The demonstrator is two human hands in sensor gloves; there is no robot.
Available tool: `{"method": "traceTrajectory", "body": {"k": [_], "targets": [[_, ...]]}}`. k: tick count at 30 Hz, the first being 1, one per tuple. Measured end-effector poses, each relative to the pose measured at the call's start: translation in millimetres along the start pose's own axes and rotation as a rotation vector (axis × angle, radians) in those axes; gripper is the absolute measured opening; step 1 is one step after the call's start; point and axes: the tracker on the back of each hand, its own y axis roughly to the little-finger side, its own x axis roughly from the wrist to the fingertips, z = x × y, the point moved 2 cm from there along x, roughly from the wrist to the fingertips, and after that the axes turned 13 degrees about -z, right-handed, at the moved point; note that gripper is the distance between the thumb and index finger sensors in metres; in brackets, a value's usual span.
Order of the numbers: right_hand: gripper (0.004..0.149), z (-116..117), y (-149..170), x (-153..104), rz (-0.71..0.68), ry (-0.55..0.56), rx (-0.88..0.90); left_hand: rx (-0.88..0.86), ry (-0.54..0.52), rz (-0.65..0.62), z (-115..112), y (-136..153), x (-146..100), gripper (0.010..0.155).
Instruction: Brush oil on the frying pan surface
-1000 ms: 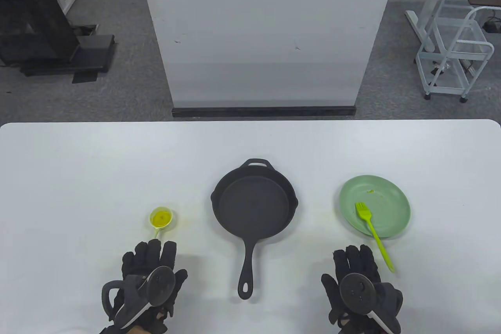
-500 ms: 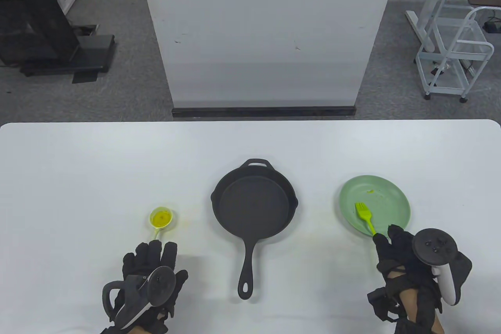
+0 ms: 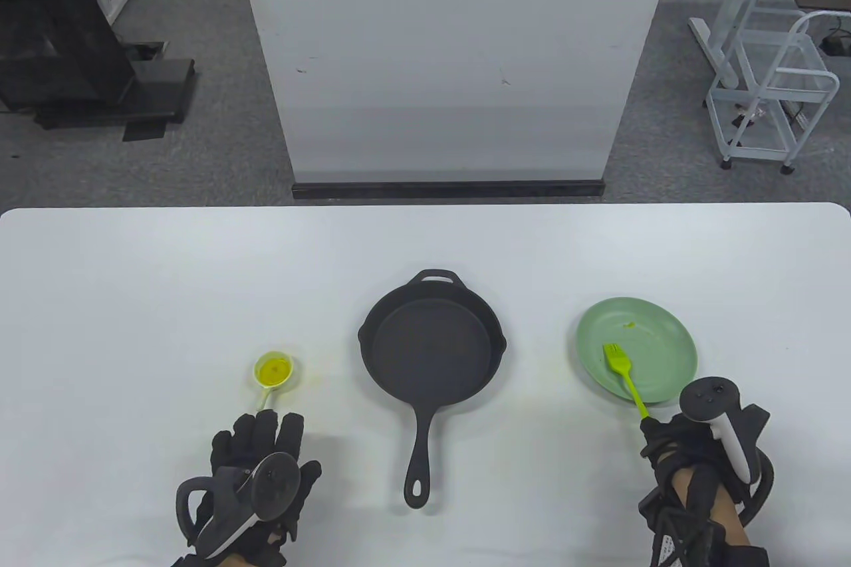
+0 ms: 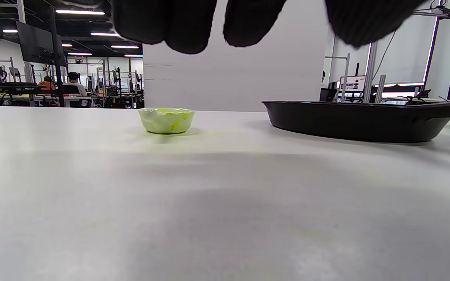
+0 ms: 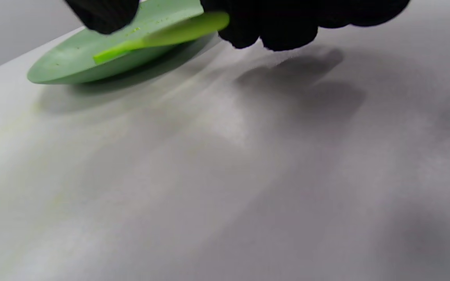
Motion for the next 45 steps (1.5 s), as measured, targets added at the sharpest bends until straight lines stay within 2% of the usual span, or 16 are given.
{"method": "traceTrajectory", "body": {"k": [7,15,18,25,29,34,37,41,45], "targets": [[0.055,6.4,-4.3,4.6,0.013,-0.025,-0.036,-0.006,0.006,-0.003,-0.8,-0.4,0.1,0.072],[0.042,6.0,-4.0,3.7,-0.027,-0.050,0.041,-0.031,0.042,-0.008,-4.8,-1.2,1.3,0.072],[0.039,4.8,-2.5,-0.4,-0.082,-0.060,0.150,-0.025,0.051,-0.012,-6.5,-2.2,2.4,0.071],[0.039,13.2,-4.1,-20.2,-0.199,0.010,0.622,-0.118,0.071,-0.018,-2.2,-0.9,11.3,0.071],[0.039,24.5,-25.4,-36.0,-0.271,-0.009,0.845,-0.289,0.074,-0.038,10.0,-4.5,22.8,0.071],[0.040,40.4,-66.8,-56.5,-0.416,-0.078,0.896,-0.553,0.034,-0.098,31.2,-22.5,40.2,0.070],[0.040,51.6,-91.4,-69.2,-0.486,-0.129,0.940,-0.566,-0.010,-0.141,41.8,-36.7,49.6,0.068],[0.040,61.0,-122.7,-86.4,-0.524,-0.087,1.012,-0.750,-0.009,-0.170,41.4,-54.1,60.0,0.066],[0.040,70.4,-150.5,-100.2,-0.599,-0.135,0.954,-0.937,0.017,-0.185,35.4,-67.7,66.9,0.066]]}}
